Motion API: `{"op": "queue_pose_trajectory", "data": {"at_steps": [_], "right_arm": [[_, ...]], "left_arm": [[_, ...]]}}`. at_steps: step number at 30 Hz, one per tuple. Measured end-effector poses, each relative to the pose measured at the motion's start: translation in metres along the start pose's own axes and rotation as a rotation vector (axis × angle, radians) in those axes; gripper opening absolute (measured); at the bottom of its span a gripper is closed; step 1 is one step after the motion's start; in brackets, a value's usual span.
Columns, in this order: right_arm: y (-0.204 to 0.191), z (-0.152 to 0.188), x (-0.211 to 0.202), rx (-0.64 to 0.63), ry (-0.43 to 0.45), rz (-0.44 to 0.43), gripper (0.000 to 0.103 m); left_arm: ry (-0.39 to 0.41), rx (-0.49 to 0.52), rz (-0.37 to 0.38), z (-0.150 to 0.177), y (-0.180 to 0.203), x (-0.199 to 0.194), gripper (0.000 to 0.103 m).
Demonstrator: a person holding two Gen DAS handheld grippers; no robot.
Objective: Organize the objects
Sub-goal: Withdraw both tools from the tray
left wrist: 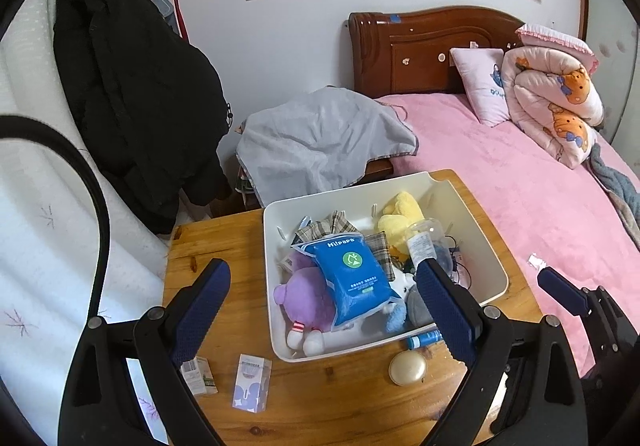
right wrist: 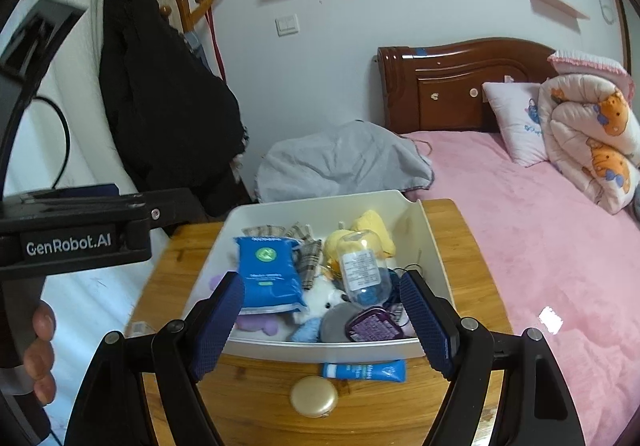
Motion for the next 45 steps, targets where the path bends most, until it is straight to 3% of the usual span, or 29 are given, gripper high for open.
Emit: {"op": "queue_pose_trajectory", "data": {"at_steps": [17,27,36,45], "right_arm": [[0.004,-0.008,-0.063,0.01,0.086,-0.013,0.081],[-0.024,-0.009,-0.094,-0.069,0.128,-0.024,0.081],[-0.047,0.014,-0.088,-0.115,0.095,-0.034,0.081],[-0.047,0.061,-0.044,-0.146,-0.021,0.014,0.081]], "left_arm": [[0.083,-0.006,0.012,-0.002,-0.049,-0.069,0.099],[0.083,0.006,0.046,0.028,-0.073,-0.089,0.099],[0.005,-0.006,0.05,0.079,-0.09,-0.063,0.099],[-0.118,-0.06,0.061,0.128,-0.107,-0.007,0.099]]}}
Point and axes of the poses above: each gripper's, at about its wrist camera, not at the fingertips, and x roughly the way its jaws point, y to its right, z to its underside, the point moved 10 cm from there along x, roughly the way its jaws point, and after that the axes turned 5 degrees about -x, right-handed, at the moved point
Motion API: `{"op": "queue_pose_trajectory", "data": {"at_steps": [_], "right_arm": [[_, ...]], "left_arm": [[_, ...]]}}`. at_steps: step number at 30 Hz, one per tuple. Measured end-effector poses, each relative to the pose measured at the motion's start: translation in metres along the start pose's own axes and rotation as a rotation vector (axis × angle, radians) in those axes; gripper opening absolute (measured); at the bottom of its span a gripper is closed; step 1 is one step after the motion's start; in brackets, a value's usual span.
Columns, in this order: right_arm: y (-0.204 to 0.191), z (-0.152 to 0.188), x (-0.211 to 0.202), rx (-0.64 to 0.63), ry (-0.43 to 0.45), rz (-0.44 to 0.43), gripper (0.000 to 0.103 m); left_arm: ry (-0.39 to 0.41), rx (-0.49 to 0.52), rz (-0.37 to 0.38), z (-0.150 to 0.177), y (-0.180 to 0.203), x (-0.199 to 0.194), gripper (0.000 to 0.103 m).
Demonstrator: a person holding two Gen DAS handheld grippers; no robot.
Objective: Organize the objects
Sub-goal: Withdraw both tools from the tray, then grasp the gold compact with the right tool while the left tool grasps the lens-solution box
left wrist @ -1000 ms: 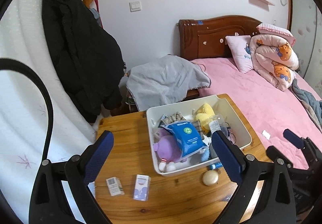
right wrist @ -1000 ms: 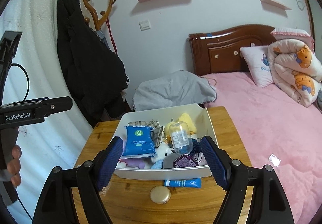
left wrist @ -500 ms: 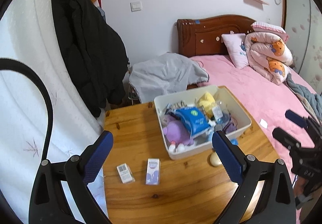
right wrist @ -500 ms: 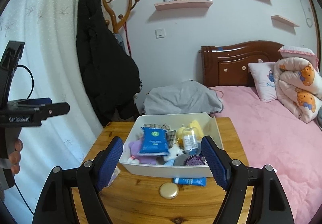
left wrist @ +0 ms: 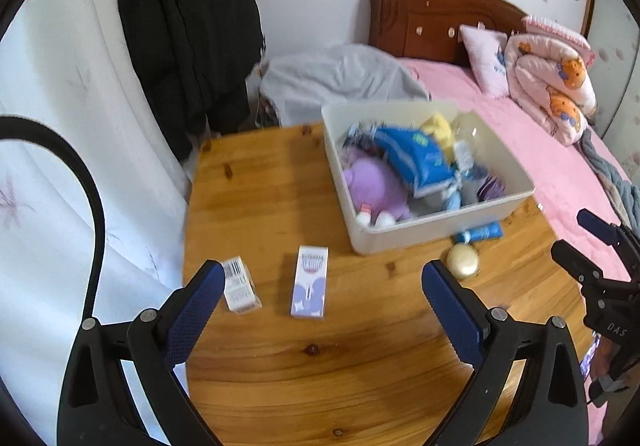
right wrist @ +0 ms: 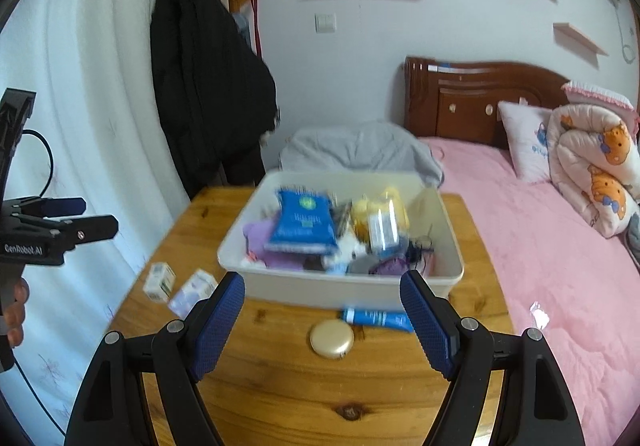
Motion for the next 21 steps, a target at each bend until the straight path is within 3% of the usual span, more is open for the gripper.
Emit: {"op": "queue_pose_trajectory", "data": {"at_steps": [12,21], "right_arm": [[0.009,0.075,0.076,0.027,-0.196,0.026,0.081],[0.013,0.12,0.116,0.045,-0.311,0.024,0.081]], "left_arm": [[-0.14,0.053,-0.024,0.044,-0.015,0.089,0.099],[-0.196,0.06,-0.006,0.057,-0.018,0.122,0.099]]}}
Point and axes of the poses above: each gripper's, at about its wrist camera, not at the fingertips, and x roughly the way its jaws point, y to its right, z to its underside, the point moved 10 cm from there along x, roughly the way its jaws point, and after that the axes turned 5 degrees about -x, right-handed, at the moved point
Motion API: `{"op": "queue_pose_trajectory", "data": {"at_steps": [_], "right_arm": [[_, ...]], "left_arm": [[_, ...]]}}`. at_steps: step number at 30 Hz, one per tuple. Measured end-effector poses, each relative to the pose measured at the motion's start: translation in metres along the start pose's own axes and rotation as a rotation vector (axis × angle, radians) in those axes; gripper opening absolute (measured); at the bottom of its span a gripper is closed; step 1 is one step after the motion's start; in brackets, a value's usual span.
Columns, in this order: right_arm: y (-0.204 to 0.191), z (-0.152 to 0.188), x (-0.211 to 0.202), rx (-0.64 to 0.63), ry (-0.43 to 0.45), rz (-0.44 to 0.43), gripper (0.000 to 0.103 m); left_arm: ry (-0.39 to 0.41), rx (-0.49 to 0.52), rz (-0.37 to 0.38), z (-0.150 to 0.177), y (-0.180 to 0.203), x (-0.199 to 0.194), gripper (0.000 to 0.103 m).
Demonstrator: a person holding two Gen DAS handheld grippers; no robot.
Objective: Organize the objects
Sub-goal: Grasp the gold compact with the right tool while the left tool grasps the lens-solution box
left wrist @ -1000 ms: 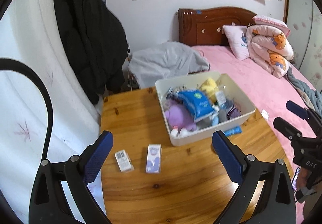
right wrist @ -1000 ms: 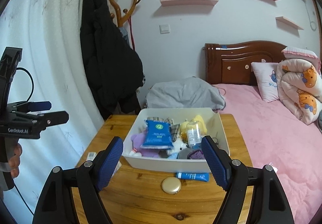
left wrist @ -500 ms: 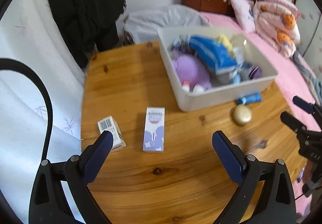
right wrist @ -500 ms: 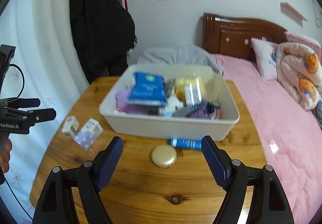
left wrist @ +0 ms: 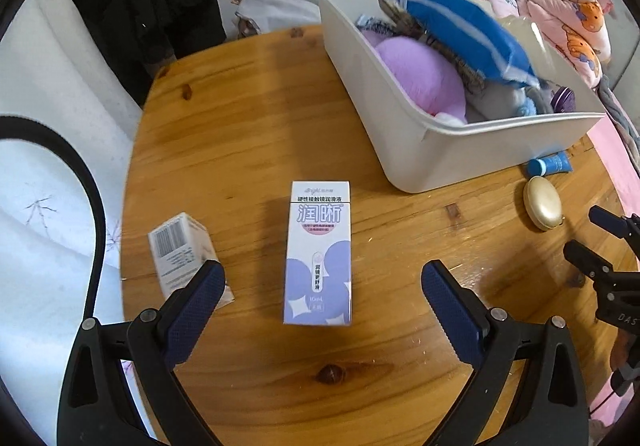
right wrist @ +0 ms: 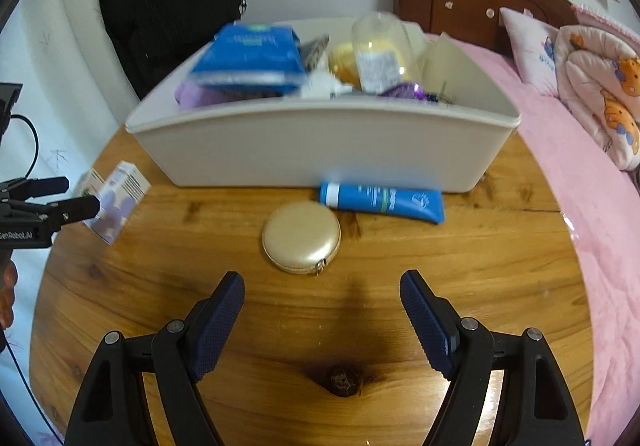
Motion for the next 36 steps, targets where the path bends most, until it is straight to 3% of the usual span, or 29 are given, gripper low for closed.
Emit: {"op": "queue_pose_trajectory", "data": {"at_steps": [9,14,20,21,23,24,26,29,36], "right_arm": [[-0.007,0.004,0.029,-0.033,-0.021,0.027,0.081],[-0.011,0.002,0.04,-0.043,-0.022,0.045,0.081],[-0.018,-0.004,0.043,-0.049,-0.001,0.042,0.081],[-0.018,-0.005,0.044,-0.047,0.001,0.043,0.081],[-0.018,-0.007,0.045,-0.043,0.004,0.045,0.078],[-0.018,-0.008,0.045,-0.041,0.006,0.046,0.076],[-0.019,-0.011,0.045,-0.041,0.012,0.045,0.062],[-0.02,-0.013,0.044,-0.042,0.012,0.043,0.056],[-0.03,-0.004,0.035,-0.055,0.007,0.027,0.056]], "left_arm": [[-0.033,-0.02,-0.001,-0.005,-0.002,0.022,0.098],[-0.041,-0.025,-0.014,-0.008,-0.001,0.03,0.088],[-0.042,-0.029,-0.022,-0.013,0.0,0.04,0.086],[-0.042,-0.027,-0.02,-0.013,0.001,0.042,0.084],[-0.057,-0.024,-0.016,-0.012,0.002,0.046,0.07],[-0.057,-0.032,-0.003,-0.011,0.003,0.046,0.068],[-0.059,-0.042,0.002,-0.011,0.003,0.046,0.058],[-0.061,-0.039,0.004,-0.011,0.006,0.044,0.039],[-0.059,-0.065,0.027,-0.001,0.013,0.035,0.039]]}}
Point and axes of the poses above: each gripper's, at about its wrist camera, not at the fingertips, and x roughly the way its jaws point, y to its right, z to its underside, the point moved 10 cm from there along x, roughly the way its jaws point, and after that the axes turned 5 degrees about -x, right-handed, at the moved point
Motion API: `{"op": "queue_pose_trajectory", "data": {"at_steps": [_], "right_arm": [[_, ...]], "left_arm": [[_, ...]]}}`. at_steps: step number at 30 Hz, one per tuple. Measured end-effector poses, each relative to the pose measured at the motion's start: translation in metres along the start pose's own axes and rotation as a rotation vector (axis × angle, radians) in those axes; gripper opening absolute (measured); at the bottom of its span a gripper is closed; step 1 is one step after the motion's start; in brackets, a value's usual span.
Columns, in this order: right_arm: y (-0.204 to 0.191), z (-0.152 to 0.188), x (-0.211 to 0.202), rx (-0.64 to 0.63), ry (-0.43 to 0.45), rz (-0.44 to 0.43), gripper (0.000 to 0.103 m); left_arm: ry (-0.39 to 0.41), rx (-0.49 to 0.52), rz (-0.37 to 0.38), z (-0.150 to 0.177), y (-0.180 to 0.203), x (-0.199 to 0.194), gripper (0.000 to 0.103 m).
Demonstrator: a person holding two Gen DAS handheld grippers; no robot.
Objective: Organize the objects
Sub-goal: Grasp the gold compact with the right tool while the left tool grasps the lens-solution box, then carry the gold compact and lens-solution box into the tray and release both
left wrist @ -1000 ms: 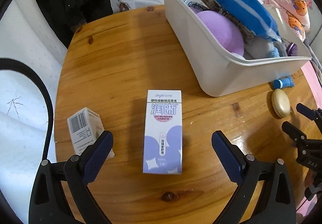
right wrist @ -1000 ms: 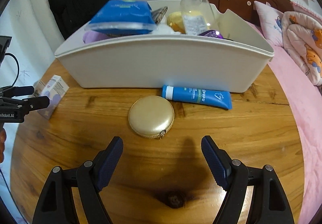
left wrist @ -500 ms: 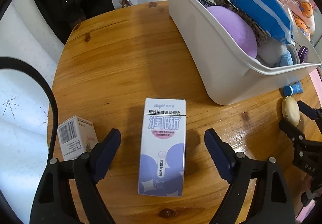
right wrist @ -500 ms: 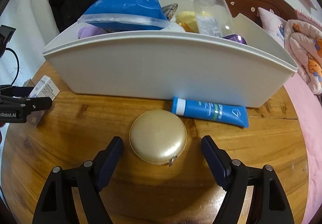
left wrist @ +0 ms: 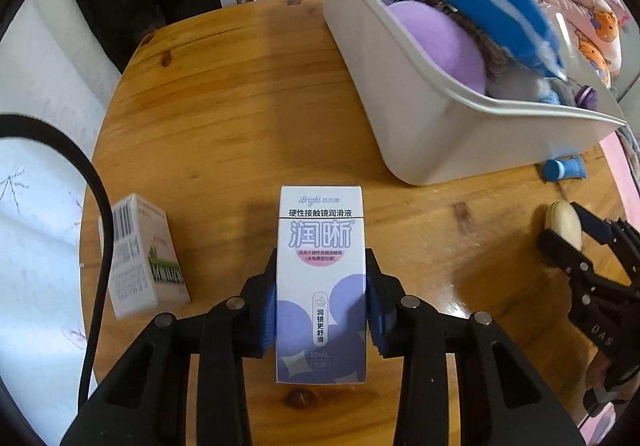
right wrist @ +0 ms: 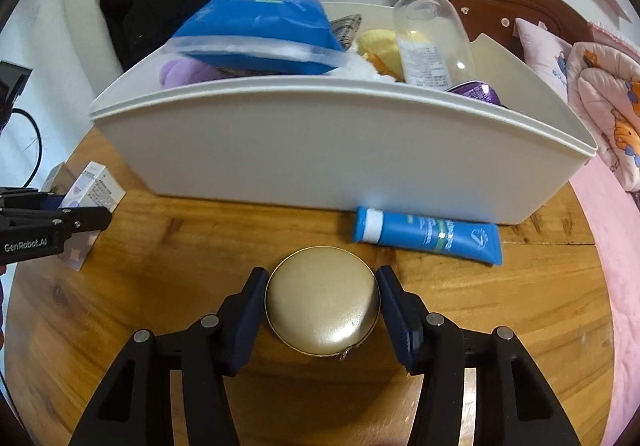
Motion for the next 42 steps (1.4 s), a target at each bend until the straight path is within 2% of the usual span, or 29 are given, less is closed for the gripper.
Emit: {"op": "queue_pose_trajectory", "data": {"at_steps": [5,12,18,26,35,42], "right_arm": [[-0.012,0.003,-0.016,-0.022,0.017,-0.025,0.056],[-0.027,0.0,-0.061,-0.061,0.093,-0.043,0.056],[-0.025,-0.023,-0.094,-0.058,0.168,-0.074,0.056],[-0.019,-0.039,-0.14,-0.051,0.246,-0.089,0.056],[-0.003,-0.073,-0.184,-0.035,0.337,-0.072,0.056],[0.025,-0.103,-0.206,0.019,0.405,-0.029,0.056]], "left_arm": [[0.027,-0.001,0.03,0.01,0.011,-0.025,0.039],[0.097,0.026,0.096,0.008,0.036,-0.076,0.039],[0.168,0.062,0.143,0.001,0.061,-0.122,0.039],[0.22,0.076,0.195,-0.021,0.079,-0.168,0.039],[0.304,0.114,0.181,-0.048,0.09,-0.21,0.039],[0.369,0.145,0.159,-0.08,0.098,-0.233,0.039]]}}
Point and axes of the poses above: each gripper's, at about its wrist camera, not at the fingertips, and x roughly the way its jaws point, y to its right, z to its underside, the point moved 10 cm from there along x, roughly the way its jaws point, and after that the axes turned 5 degrees about -x, right-handed, at the moved point
